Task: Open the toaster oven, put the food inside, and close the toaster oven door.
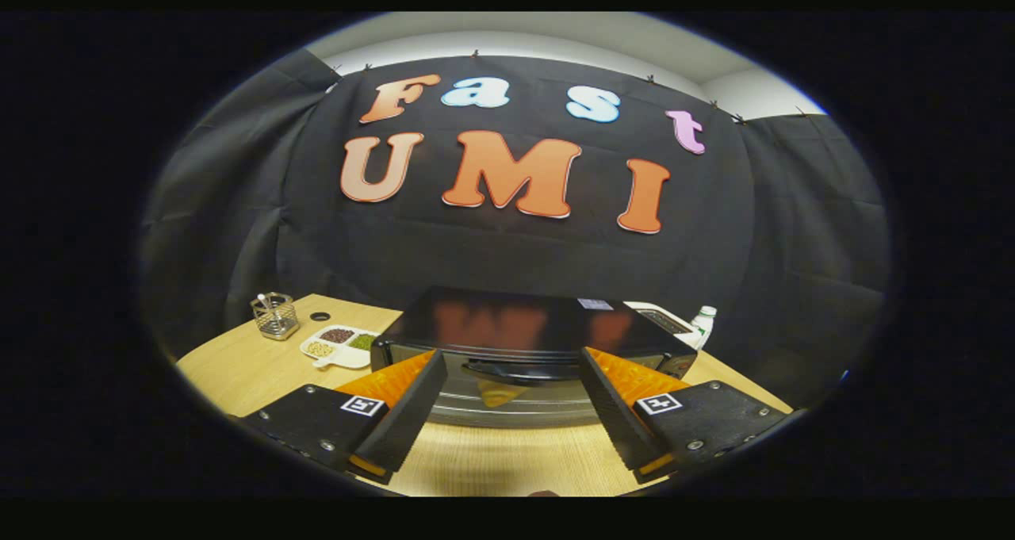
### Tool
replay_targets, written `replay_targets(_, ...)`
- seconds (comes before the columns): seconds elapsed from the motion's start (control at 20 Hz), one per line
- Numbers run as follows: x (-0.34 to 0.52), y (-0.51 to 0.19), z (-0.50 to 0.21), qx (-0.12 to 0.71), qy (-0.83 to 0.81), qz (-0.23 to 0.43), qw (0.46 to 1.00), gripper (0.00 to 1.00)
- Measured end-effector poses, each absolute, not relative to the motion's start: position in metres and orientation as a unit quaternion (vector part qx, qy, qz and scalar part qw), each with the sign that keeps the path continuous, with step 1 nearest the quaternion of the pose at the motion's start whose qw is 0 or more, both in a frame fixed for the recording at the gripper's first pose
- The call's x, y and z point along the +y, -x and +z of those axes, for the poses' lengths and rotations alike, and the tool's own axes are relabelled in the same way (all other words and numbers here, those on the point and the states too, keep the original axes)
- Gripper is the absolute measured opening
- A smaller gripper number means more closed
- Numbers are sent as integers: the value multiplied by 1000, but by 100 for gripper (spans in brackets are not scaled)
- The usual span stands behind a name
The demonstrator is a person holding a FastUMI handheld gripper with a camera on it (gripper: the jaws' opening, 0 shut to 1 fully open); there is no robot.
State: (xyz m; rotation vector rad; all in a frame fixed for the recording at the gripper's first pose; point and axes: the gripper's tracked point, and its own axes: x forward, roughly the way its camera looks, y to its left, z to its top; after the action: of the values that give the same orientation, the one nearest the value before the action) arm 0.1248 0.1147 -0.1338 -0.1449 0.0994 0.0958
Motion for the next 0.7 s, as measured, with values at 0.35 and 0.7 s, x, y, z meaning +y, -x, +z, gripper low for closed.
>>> replay_targets(0.35, 115, -85, -72, 28, 54, 68, 996, 99)
replay_targets(0.7, 92, -36, -41, 15, 56, 66, 996, 99)
